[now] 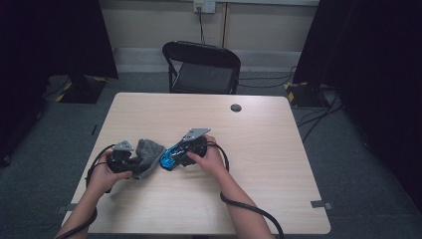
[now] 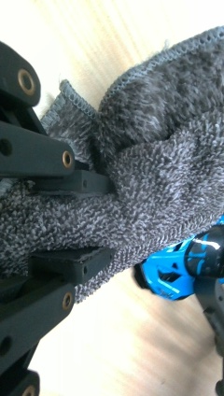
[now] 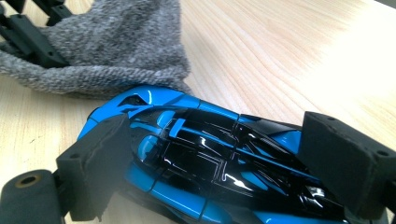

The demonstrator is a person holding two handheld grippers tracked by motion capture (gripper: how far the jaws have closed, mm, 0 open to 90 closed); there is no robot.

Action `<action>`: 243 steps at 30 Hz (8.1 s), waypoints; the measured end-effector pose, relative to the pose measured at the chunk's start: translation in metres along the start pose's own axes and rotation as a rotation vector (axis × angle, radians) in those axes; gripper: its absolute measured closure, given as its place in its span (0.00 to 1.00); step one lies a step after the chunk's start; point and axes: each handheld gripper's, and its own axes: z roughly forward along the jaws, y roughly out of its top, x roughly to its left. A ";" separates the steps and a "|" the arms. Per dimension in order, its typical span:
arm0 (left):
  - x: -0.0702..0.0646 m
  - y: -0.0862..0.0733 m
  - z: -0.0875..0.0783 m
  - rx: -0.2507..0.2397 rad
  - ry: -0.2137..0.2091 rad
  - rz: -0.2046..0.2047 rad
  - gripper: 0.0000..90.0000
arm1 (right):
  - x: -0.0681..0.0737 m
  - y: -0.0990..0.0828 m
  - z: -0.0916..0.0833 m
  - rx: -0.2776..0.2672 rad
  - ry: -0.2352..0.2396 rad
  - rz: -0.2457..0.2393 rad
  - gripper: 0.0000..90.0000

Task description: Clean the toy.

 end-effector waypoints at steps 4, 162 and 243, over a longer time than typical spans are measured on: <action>-0.005 -0.005 -0.004 0.006 -0.007 0.006 0.76 | 0.000 0.000 0.000 0.000 0.000 -0.001 0.11; 0.030 0.078 0.065 0.050 -0.027 0.011 0.77 | -0.001 0.000 0.001 0.003 0.016 -0.016 0.11; -0.057 -0.008 -0.004 0.041 -0.150 0.065 0.75 | -0.002 0.000 0.000 0.001 0.014 -0.004 0.11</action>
